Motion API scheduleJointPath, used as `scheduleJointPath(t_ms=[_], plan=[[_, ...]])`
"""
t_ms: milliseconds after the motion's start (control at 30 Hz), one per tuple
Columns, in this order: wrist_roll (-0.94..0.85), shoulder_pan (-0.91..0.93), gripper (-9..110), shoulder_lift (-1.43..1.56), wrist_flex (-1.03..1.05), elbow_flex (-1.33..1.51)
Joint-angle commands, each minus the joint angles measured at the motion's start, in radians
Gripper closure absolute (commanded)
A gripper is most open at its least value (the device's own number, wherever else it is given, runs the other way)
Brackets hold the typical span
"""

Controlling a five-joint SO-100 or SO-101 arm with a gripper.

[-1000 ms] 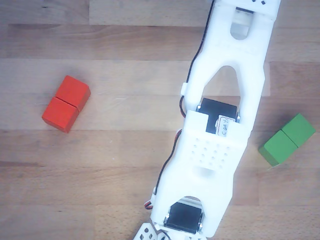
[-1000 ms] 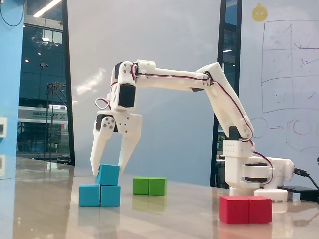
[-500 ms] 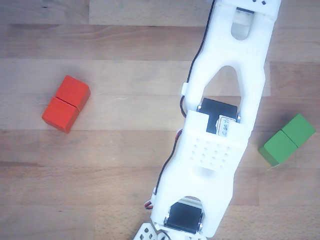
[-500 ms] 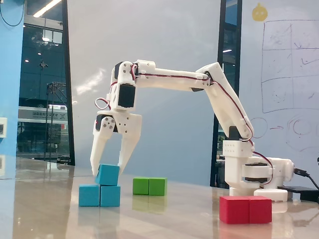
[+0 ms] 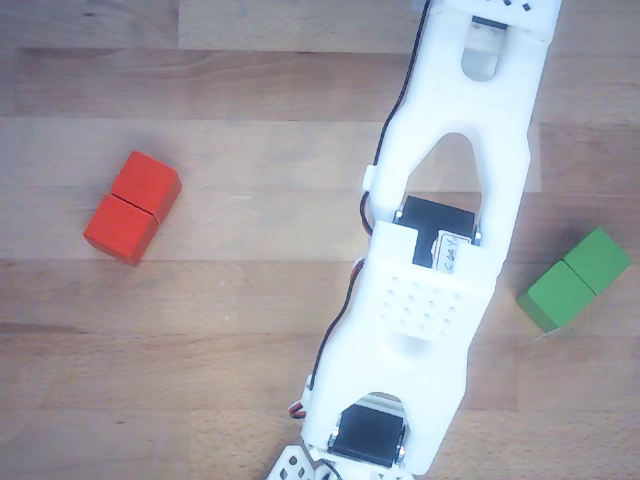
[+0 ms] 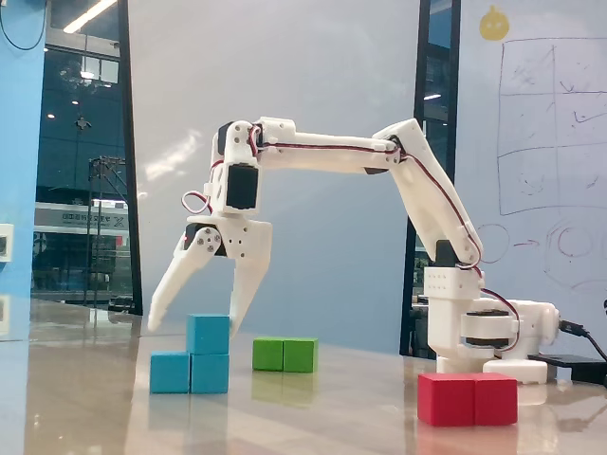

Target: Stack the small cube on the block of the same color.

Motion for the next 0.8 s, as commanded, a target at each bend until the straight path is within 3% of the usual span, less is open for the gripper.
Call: scheduleJointPath(t_ms=[0,767], plan=[[-0.009,0.009,62,0.089,0.0,-0.011],[-0.011,0.265,62,0.19,0.006,0.008]])
